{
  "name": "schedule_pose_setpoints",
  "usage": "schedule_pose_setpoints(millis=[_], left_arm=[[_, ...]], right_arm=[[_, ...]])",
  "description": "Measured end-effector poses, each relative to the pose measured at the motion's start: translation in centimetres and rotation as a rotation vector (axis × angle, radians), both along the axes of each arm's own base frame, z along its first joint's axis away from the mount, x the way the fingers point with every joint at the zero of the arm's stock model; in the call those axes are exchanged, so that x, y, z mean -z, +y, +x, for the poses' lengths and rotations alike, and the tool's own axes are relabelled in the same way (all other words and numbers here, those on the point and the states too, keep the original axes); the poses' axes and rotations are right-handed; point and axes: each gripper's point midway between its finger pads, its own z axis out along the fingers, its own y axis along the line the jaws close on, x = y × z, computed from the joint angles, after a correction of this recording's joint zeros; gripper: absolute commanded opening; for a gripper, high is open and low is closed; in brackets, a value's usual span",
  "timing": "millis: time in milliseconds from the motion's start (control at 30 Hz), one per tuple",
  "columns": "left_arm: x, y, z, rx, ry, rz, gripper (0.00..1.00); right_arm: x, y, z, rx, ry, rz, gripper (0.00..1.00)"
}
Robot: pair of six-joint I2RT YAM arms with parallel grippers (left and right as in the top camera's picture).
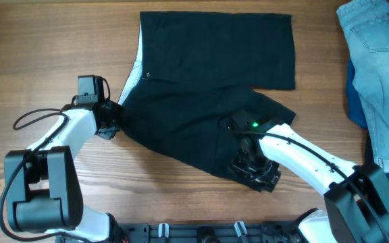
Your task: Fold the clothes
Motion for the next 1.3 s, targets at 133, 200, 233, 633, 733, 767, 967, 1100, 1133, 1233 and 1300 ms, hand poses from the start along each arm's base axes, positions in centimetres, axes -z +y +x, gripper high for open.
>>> schedule_pose_setpoints(millis=[133,200,233,633,733,767,967,1100,1133,1233,1300], left_arm=[[0.0,0.0,0.0,0.000,0.000,0.000,0.04],[0.0,0.0,0.0,0.000,0.002,0.000,0.04],[0.0,0.0,0.0,0.000,0.002,0.000,0.04],[0.1,-0.2,-0.5,0.004,0.026,-0.012,0.04],[0.1,-0.3,-1.0,0.030,0.044,-0.017,0.04],[0.1,-0.3,-1.2,0.037,0.052,-0.018,0.04],[-2.7,1.6,-7.1,-0.025,0.155,-0.063,0.04],[-8.8,1.8,-7.0,0.006,-0.052,-0.032,0.04],[-10.0,1.7,-7.4,0.017,-0.089,-0.026,0.04],[-13.2,1.3,-8.8,0.037,-0.184,-0.005,0.04],[-14.3,1.2,-9.8,0.041,-0.214,0.007,0.04]], right_arm=[[0.2,0.1,0.6,0.016,-0.030,-0.003,1.00],[0.7,0.0,0.7,0.015,-0.044,-0.002,1.00],[1.3,-0.3,0.3,0.014,-0.039,-0.010,1.00],[2.9,0.0,0.1,0.024,-0.092,0.052,0.04],[2.9,-0.2,0.0,0.028,-0.088,0.045,0.04],[2.8,-0.4,-0.1,0.033,-0.079,0.036,0.04],[0.1,-2.2,3.5,0.001,-0.145,0.073,0.04],[-5.3,-2.9,7.0,-0.054,-0.311,0.158,0.04],[-6.6,-3.2,7.5,-0.069,-0.348,0.170,0.05],[-10.3,-3.6,7.9,-0.138,-0.450,0.201,0.04],[-12.2,-3.7,7.2,-0.172,-0.498,0.225,0.04]])
